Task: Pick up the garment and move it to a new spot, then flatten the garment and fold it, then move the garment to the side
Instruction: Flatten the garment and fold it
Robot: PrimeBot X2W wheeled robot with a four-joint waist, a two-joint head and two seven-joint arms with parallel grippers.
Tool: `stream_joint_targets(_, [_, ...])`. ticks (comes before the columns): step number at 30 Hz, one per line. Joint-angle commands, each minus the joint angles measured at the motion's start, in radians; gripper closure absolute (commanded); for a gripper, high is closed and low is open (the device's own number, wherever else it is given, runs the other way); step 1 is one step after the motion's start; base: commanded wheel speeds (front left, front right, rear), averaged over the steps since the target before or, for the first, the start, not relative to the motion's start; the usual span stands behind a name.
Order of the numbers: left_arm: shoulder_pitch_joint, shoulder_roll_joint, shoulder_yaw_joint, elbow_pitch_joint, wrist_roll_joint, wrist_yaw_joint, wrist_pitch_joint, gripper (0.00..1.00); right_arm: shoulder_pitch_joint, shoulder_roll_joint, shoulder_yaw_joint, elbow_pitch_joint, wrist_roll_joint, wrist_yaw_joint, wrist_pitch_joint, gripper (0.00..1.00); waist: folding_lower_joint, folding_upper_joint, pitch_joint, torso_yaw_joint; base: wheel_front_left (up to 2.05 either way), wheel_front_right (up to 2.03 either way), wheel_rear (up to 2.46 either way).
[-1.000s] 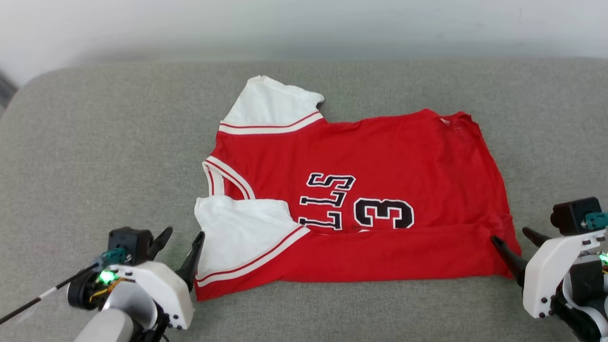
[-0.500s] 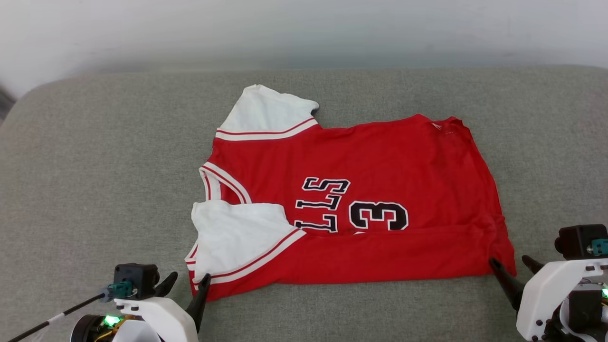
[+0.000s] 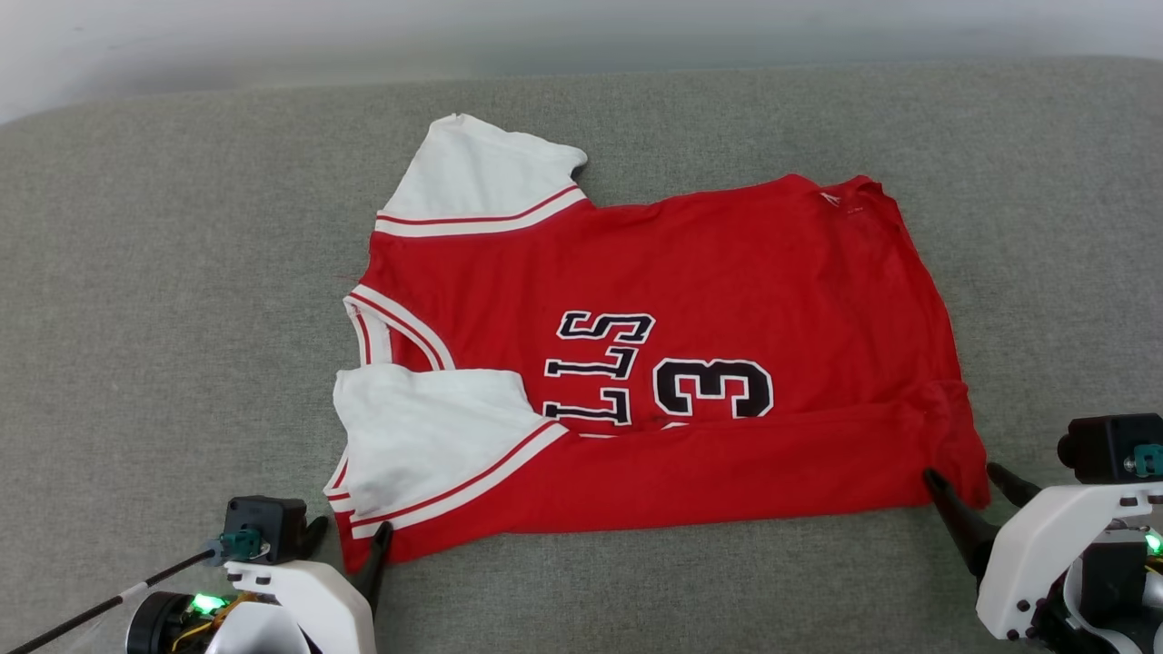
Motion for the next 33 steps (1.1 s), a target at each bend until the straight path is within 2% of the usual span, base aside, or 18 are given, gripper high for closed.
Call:
stream_joint_targets(1, [0.004, -0.01, -0.018, 0.038, -0.004, -0.006, 0.024, 0.0, -0.013, 0.001, 0.003, -0.006, -0.005, 0.0, -0.006, 0.0, 0.0001, 0.0, 0.01, -0.003, 0.0, 0.0, 0.0])
stream_joint_targets(2, [0.004, -0.017, -0.024, 0.05, -0.012, -0.012, 0.029, 0.0, -0.014, -0.001, 0.003, -0.009, -0.005, 0.0, -0.006, 0.0, 0.0001, 0.0, 0.013, -0.002, 0.0, 0.0, 0.0])
stream_joint_targets(3, [0.001, -0.022, -0.03, 0.062, -0.017, -0.021, 0.03, 0.2, -0.017, -0.002, 0.005, -0.011, -0.006, 0.0, -0.005, 0.0, 0.0001, 0.0, 0.015, -0.002, 0.0, 0.0, 0.0])
stream_joint_targets(4, [0.001, -0.022, -0.03, 0.062, -0.017, -0.021, 0.03, 0.2, -0.017, -0.002, 0.005, -0.011, -0.006, 0.0, -0.005, 0.0, 0.0001, 0.0, 0.015, -0.002, 0.0, 0.0, 0.0])
stream_joint_targets(5, [-0.002, -0.027, -0.032, 0.074, -0.022, -0.028, 0.028, 0.64, -0.02, -0.005, 0.006, -0.013, -0.005, 0.0, -0.005, 0.0, 0.0001, 0.0, 0.015, -0.001, 0.0, 0.0, 0.0])
stream_joint_targets(6, [-0.003, -0.031, -0.038, 0.087, -0.026, -0.034, 0.031, 1.0, -0.022, -0.008, 0.007, -0.014, -0.005, 0.0, -0.006, 0.0, 0.0001, 0.0, 0.014, 0.0, 0.0, 0.0, 0.0])
stream_joint_targets(14, [-0.015, -0.044, -0.039, 0.073, -0.033, -0.07, -0.019, 1.0, -0.015, -0.043, 0.002, 0.003, -0.033, 0.0, -0.003, 0.0, 0.0001, 0.0, -0.048, 0.028, 0.0, 0.0, 0.0])
stream_joint_targets(22, [-0.011, -0.02, -0.017, -0.058, -0.017, -0.05, -0.058, 1.0, -0.032, -0.051, -0.02, 0.063, -0.092, 0.0, 0.019, 0.0, 0.0001, 0.0, -0.067, 0.06, 0.0, 0.0, 0.0])
stream_joint_targets(33, [-0.019, 0.014, -0.021, -0.201, 0.016, -0.028, -0.047, 1.0, -0.07, -0.036, -0.035, 0.193, -0.142, 0.0, 0.042, 0.0, 0.0001, 0.0, 0.013, 0.113, 0.0, 0.0, 0.0])
